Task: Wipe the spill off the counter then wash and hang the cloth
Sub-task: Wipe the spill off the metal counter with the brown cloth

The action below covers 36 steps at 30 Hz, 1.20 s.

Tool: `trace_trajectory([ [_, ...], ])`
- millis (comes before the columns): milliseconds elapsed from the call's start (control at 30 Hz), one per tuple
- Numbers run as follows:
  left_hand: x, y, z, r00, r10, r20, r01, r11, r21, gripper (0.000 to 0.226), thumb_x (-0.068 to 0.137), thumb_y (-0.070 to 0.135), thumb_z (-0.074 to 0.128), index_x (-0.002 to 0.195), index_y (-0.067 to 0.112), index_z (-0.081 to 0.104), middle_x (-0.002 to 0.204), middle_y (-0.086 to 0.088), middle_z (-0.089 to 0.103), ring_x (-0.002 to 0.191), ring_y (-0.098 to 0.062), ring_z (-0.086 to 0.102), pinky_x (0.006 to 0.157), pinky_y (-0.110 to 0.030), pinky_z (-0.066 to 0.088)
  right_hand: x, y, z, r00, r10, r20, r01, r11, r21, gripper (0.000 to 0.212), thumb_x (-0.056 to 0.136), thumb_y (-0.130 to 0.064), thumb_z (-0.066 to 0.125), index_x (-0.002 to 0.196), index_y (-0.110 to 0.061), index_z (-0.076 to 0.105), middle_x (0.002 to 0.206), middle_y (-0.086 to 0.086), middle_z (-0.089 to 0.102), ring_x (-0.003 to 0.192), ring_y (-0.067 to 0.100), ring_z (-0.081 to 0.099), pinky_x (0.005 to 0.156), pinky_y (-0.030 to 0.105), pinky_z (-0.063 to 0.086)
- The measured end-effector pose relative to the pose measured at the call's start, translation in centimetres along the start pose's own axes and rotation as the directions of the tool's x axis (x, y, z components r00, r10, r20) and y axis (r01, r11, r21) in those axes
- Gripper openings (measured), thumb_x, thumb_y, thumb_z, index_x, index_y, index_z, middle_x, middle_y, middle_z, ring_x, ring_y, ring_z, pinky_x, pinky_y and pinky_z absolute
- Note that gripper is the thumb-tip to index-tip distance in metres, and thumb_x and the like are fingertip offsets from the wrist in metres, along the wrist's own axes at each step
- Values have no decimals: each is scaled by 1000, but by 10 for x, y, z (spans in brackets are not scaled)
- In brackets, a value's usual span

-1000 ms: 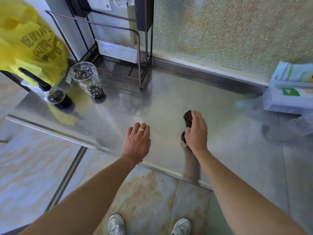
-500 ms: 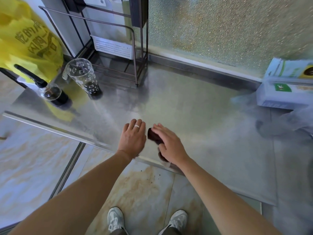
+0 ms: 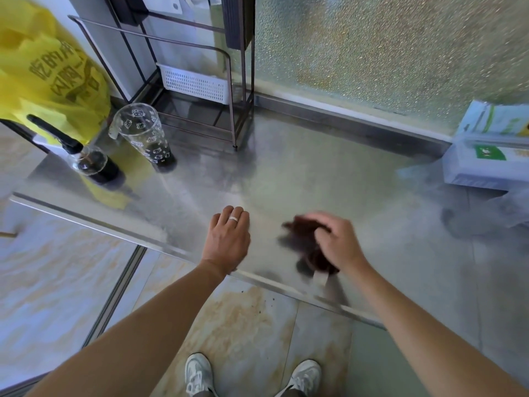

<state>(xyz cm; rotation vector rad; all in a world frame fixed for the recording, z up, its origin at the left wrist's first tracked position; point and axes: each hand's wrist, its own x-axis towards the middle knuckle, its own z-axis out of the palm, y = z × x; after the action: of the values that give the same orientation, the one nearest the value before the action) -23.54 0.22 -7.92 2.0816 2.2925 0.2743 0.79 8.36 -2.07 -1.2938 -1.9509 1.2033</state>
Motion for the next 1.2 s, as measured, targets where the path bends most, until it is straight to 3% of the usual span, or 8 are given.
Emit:
trace_trajectory([
  [100, 0, 1, 2, 999, -28, -42, 26, 999, -41, 20, 84, 14, 55, 103, 9, 62, 110, -5, 61, 112, -31, 54, 89, -39, 42, 29, 44, -34, 910, -72, -408, -42, 964, -264, 52, 77, -3, 49, 124, -12, 67, 128, 2, 68, 120, 19, 62, 108, 27, 44],
  [200, 1, 2, 2, 998, -36, -58, 33, 998, -56, 20, 86, 15, 53, 104, 10, 62, 111, -5, 61, 113, -31, 54, 91, -39, 42, 46, 86, -45, 859, 75, -507, -358, 795, -490, 57, 91, -6, 48, 147, -11, 46, 157, 14, 39, 146, 39, 33, 112, 56, 35],
  [267, 1, 2, 1, 998, -38, -51, 35, 998, -56, 20, 87, 15, 53, 104, 10, 62, 112, -5, 60, 113, -31, 53, 92, -39, 42, 57, 95, -33, 873, 97, -479, -380, 751, -540, 59, 94, -3, 50, 151, -7, 39, 163, 20, 28, 151, 46, 19, 115, 61, 27],
  [400, 1, 2, 3, 998, -37, -59, 34, 998, -48, 20, 87, 15, 54, 105, 10, 62, 112, -5, 61, 113, -30, 53, 91, -39, 42, 98, 84, -17, 911, 113, -397, -330, 776, -537, 62, 94, 0, 50, 154, -5, 33, 165, 19, 23, 154, 43, 13, 122, 59, 15],
  [600, 1, 3, 4, 997, -30, -74, 27, 999, -41, 22, 87, 16, 55, 107, 10, 62, 113, -5, 61, 113, -30, 53, 91, -38, 41, 132, 66, -12, 941, 66, -331, -227, 851, -474, 67, 83, 9, 42, 147, -10, 46, 160, 8, 35, 148, 33, 30, 116, 50, 34],
  [700, 1, 3, 4, 996, -30, -78, 27, 999, -38, 22, 86, 16, 55, 106, 10, 62, 112, -5, 60, 112, -30, 53, 90, -37, 41, 124, 64, -14, 950, 71, -304, -197, 891, -408, 72, 85, 8, 42, 150, -22, 48, 162, -5, 35, 152, 18, 26, 120, 41, 31],
  [967, 1, 5, 4, 994, -45, -103, 40, 998, -54, 22, 89, 14, 52, 109, 10, 59, 111, -6, 60, 105, -30, 54, 88, -38, 42, 84, 41, 36, 992, -114, 63, 126, 956, -265, 74, 73, 3, 48, 132, -38, 65, 144, -20, 57, 142, -1, 41, 121, 27, 30],
  [1200, -3, 4, 7, 983, -75, -168, 57, 993, -107, 17, 91, 8, 58, 108, 11, 58, 108, -6, 62, 97, -30, 55, 84, -38, 43, 11, 8, 68, 948, -167, 270, 183, 982, -38, 57, 68, 7, 47, 99, -28, 81, 116, -16, 73, 116, 1, 64, 109, 20, 42],
])
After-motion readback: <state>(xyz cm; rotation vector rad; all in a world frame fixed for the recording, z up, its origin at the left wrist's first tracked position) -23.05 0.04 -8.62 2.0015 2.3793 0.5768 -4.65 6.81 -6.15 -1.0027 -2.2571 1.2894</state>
